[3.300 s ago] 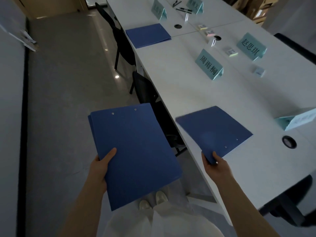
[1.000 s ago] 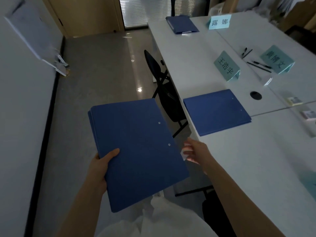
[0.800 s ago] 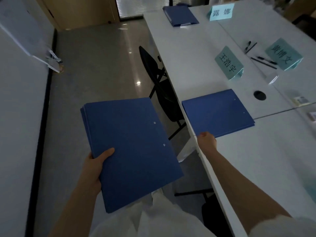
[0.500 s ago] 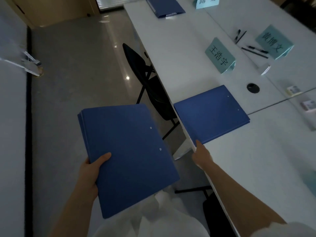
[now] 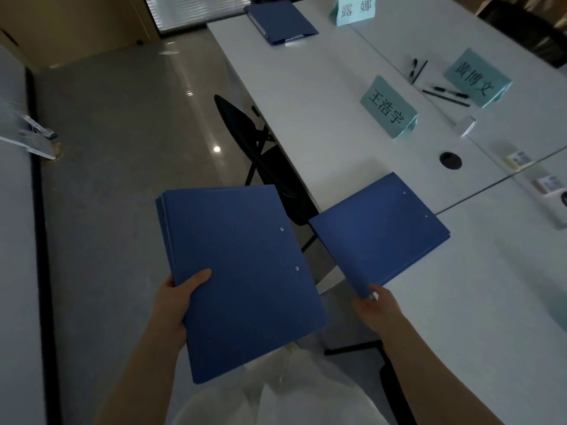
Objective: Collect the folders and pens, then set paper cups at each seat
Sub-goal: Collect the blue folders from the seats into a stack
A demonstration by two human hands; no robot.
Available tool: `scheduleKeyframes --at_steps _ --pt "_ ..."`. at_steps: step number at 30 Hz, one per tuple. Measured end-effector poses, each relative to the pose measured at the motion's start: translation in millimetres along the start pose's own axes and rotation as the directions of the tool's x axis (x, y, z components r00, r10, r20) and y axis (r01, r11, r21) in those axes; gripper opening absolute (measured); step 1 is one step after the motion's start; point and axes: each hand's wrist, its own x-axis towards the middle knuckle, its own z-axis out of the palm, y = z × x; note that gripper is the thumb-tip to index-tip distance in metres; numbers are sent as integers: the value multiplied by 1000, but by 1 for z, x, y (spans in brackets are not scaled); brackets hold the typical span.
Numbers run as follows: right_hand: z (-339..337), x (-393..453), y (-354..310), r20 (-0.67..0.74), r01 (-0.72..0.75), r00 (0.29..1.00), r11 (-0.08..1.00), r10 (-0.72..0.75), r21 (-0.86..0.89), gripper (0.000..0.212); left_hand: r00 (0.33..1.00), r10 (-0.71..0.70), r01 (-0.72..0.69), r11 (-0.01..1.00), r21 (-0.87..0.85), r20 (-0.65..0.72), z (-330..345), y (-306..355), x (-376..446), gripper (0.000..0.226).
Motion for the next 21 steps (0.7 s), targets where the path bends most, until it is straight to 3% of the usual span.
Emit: scheduleKeyframes --at_steps 3,6,10,12,16,21 --pt "35 -45 -27 -37 -75 994 899 100 432 19 1000 -2 2 1000 17 7 -9 6 6 53" --pt "59 -64 -48 -92 28 995 821 30 570 22 1000 -6 5 1000 17 13 -17 10 13 55" --pt "85 -91 -74 -121 228 974 843 -194 487 40 999 -7 7 1000 -6 32 -25 18 22 57" --pt "96 -105 -81 -112 261 965 802 -239 537 44 999 -10 12 1000 -23 48 -30 23 26 58" --pt "119 -138 -83 47 204 947 709 -317 675 42 998 -4 7 999 -52 68 -40 36 33 56" --pt "159 -171 -68 276 205 861 788 -427 580 39 997 13 -7 997 -73 71 -61 54 46 57"
